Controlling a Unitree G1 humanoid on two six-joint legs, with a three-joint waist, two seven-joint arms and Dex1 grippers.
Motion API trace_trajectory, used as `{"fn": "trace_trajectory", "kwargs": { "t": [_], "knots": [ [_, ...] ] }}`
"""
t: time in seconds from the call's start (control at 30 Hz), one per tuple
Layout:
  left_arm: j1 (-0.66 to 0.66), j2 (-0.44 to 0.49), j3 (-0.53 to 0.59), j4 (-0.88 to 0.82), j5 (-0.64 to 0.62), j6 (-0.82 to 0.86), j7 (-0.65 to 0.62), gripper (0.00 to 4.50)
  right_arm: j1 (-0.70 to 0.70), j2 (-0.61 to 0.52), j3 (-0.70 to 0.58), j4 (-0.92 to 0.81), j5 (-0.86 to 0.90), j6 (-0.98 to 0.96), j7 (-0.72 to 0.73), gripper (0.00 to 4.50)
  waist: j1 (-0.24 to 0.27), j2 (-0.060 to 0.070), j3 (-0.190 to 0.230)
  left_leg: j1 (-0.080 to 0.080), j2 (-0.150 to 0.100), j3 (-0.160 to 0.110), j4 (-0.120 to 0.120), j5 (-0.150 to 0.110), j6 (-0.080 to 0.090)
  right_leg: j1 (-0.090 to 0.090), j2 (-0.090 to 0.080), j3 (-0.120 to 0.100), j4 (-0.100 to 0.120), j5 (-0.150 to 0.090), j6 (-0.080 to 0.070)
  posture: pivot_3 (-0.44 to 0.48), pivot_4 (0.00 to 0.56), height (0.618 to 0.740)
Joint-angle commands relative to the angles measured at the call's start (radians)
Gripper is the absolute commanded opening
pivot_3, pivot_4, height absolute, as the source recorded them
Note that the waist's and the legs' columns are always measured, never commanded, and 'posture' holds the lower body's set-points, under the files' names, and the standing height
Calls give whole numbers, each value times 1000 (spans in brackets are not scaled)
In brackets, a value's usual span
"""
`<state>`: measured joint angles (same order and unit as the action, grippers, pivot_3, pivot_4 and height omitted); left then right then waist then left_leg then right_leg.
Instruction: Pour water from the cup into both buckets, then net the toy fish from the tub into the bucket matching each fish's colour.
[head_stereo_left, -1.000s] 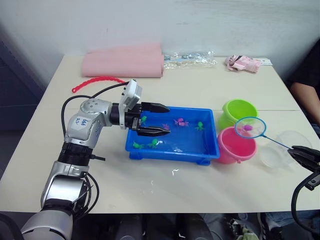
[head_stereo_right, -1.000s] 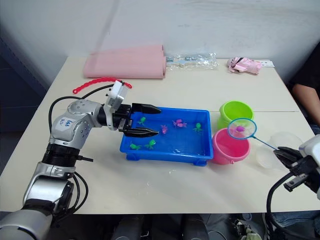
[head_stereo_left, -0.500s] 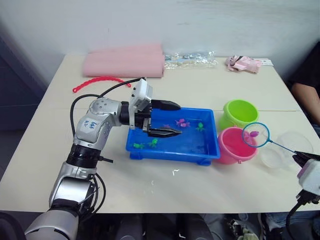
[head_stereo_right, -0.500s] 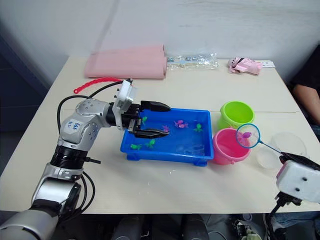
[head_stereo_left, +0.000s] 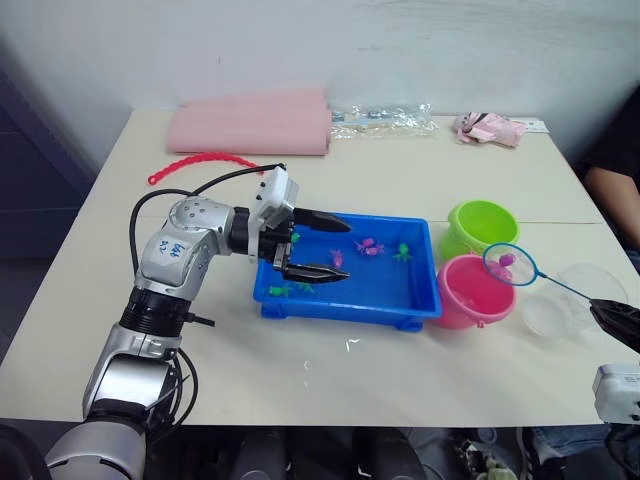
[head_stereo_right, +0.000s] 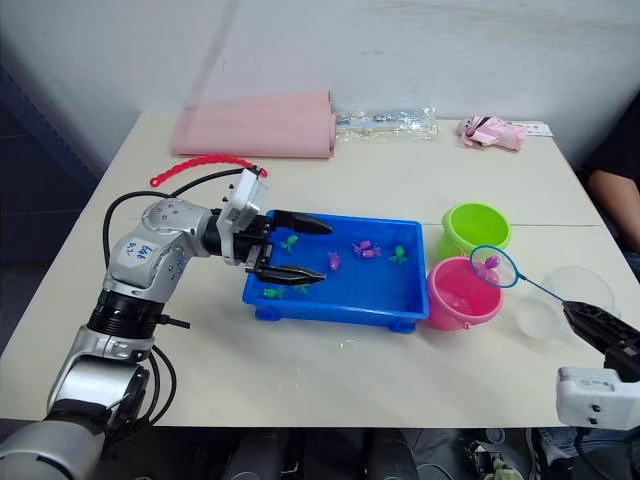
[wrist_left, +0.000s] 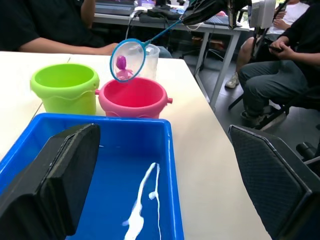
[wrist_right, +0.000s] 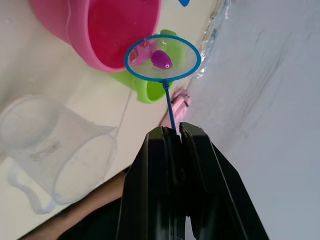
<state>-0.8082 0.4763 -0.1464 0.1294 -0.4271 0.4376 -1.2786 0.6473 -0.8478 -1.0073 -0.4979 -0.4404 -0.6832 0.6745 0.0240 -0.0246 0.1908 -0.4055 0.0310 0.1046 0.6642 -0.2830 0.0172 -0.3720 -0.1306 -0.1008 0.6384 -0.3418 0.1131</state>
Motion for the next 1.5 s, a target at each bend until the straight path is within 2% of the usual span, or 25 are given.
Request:
{"fn": "trace_trajectory", "kwargs": {
  "t": [0.03,0.2,0.33,0.63,1.03,1.17,1.37,1.5],
  "knots": [
    [-7,0,6,-13,-8,0,-5,4469,-3,-6,-44,28,-22,-89,-42,0,-1,0,0,0,0,0,0,0,0,0,0,0,0,0,0,0,150,738],
    [-12,-4,8,-7,-6,-1,0,4469,-1,28,-18,45,-90,-214,-106,0,-1,0,0,0,0,0,0,0,0,0,0,0,0,0,0,0,150,738],
    [-15,-5,8,3,-1,-9,0,4469,-51,9,-34,90,-103,-185,-141,0,-2,0,0,0,0,0,0,0,0,0,0,0,0,0,0,0,150,738],
    [-14,-9,10,8,4,-21,6,4469,-68,-14,-1,115,-98,-199,-150,0,-3,1,0,1,0,0,0,0,0,1,0,0,1,0,0,0,150,738],
    [-9,-6,10,10,6,-29,11,4469,-57,-5,-25,150,-185,-275,-209,0,-2,1,0,1,0,0,0,0,0,1,0,0,1,0,0,0,150,738],
    [-13,-9,8,19,11,-40,11,4469,-101,-11,-55,133,-256,-299,-271,0,-3,1,0,1,0,0,1,0,0,1,0,0,1,0,0,0,150,738],
    [-23,-14,6,31,13,-48,10,4469,-61,11,-32,141,-254,-285,-267,0,-2,1,0,1,0,0,0,0,0,1,0,0,1,0,-1,0,150,738],
    [-24,-11,3,32,15,-51,4,4469,-69,4,-4,169,-119,-169,-230,0,-3,1,0,1,0,0,1,0,0,1,0,0,1,0,-1,0,150,738]
  ]
}}
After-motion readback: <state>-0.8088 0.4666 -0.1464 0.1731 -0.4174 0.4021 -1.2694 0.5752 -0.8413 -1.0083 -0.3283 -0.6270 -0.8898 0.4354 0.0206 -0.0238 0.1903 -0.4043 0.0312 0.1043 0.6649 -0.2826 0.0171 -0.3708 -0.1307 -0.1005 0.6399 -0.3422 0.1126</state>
